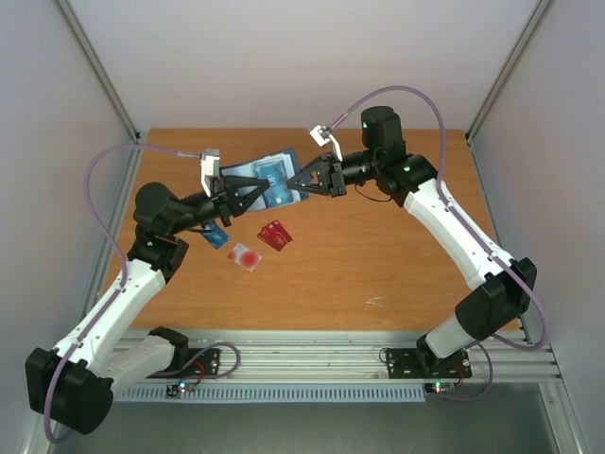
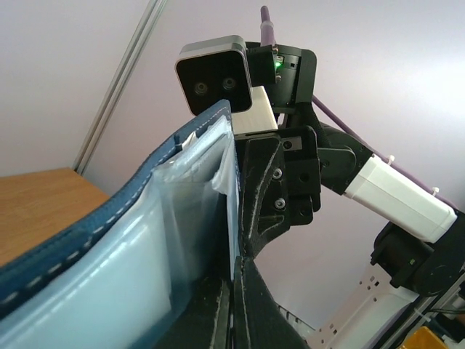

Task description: Take the credit cards out of the card holder

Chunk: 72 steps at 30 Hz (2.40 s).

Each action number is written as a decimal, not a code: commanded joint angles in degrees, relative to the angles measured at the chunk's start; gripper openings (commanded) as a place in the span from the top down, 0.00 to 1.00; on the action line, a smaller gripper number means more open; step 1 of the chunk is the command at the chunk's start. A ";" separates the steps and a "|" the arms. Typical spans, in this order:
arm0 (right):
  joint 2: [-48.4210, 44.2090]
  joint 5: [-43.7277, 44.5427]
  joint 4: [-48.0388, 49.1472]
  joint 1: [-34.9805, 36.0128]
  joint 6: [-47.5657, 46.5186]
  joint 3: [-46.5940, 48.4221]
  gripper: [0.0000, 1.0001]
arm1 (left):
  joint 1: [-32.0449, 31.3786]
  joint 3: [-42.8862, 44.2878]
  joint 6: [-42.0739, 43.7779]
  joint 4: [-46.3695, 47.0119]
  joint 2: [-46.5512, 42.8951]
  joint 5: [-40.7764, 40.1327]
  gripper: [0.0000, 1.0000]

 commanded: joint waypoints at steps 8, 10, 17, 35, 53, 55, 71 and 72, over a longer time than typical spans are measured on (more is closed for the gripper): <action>-2.08 -1.11 4.62 -0.38 1.99 0.18 0.99 | 0.23 -1.92 1.15 4.51 -2.15 4.98 0.89; -2.13 -1.35 4.93 -0.48 2.10 0.26 0.99 | 0.32 -2.63 1.59 4.20 -2.12 4.70 0.90; -2.48 -1.90 4.12 -0.65 1.49 0.01 0.99 | 1.22 -3.49 1.20 3.90 -2.63 3.62 1.00; -2.90 0.62 -0.84 -0.98 -2.28 0.45 0.99 | 2.02 -3.34 1.94 1.63 -2.89 2.34 0.98; -2.74 -0.61 -1.34 -1.66 -2.69 1.15 0.99 | 2.85 -3.45 1.56 1.69 -3.43 2.76 1.00; -2.83 -0.64 -1.67 -1.98 -2.80 1.07 0.99 | 2.91 -3.52 1.43 1.57 -3.54 2.46 0.93; -2.88 -1.51 -2.26 -2.19 -3.03 2.30 0.99 | 3.12 -3.23 0.96 1.02 -2.88 1.71 1.00; -2.92 -1.55 -2.29 -2.37 -3.06 2.22 0.99 | 3.26 -3.37 0.78 0.87 -3.05 1.36 1.00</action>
